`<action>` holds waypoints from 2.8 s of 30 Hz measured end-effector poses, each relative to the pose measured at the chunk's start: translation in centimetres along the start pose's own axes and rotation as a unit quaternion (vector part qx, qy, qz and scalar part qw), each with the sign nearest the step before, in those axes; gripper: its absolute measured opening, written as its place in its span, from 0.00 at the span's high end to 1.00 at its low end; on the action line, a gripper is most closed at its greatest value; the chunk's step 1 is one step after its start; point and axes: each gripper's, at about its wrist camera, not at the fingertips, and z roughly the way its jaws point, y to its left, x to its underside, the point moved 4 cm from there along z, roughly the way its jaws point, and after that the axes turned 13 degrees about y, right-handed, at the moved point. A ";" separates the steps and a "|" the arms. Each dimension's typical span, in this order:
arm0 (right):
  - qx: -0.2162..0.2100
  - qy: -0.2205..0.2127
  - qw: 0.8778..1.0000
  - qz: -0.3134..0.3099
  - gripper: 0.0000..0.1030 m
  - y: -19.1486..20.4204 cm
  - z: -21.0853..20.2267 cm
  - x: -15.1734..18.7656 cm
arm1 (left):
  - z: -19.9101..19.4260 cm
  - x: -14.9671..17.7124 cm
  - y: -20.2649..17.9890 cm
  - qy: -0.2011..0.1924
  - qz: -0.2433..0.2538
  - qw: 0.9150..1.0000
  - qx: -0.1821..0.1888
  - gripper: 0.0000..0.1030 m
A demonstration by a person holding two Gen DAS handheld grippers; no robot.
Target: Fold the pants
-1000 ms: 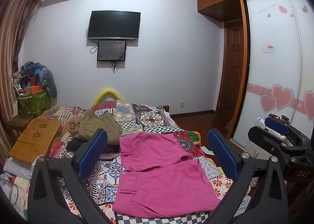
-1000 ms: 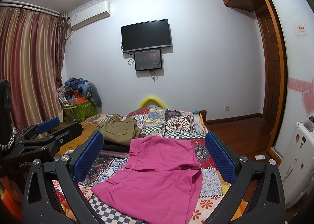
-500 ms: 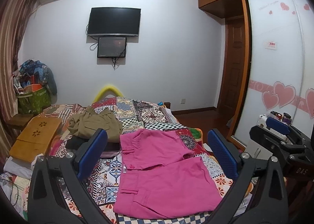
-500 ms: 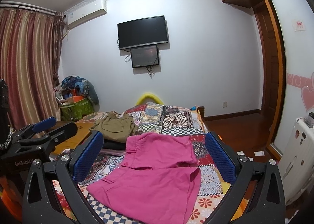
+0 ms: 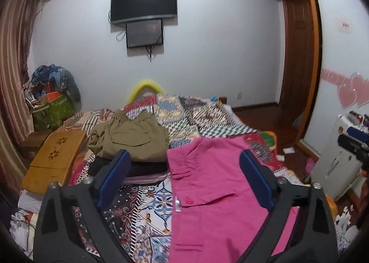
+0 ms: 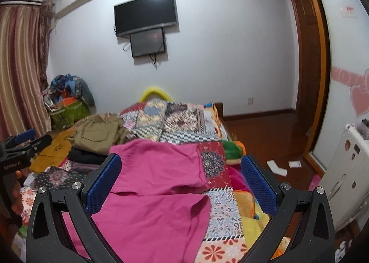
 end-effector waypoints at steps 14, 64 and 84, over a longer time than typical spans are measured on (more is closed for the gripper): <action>0.038 0.055 0.993 -0.101 0.26 -1.6 9.3 -2.4 | 13.8 -1.6 4.1 0.099 0.004 0.995 -0.012 0.35; -0.106 0.273 0.953 -0.080 0.58 -4.1 31.3 -3.4 | 28.6 -1.0 2.2 0.187 0.019 0.978 0.086 0.51; -0.125 0.217 0.966 -0.064 0.92 -3.0 31.1 -5.7 | 27.9 -1.7 3.5 0.163 0.009 0.983 0.083 0.88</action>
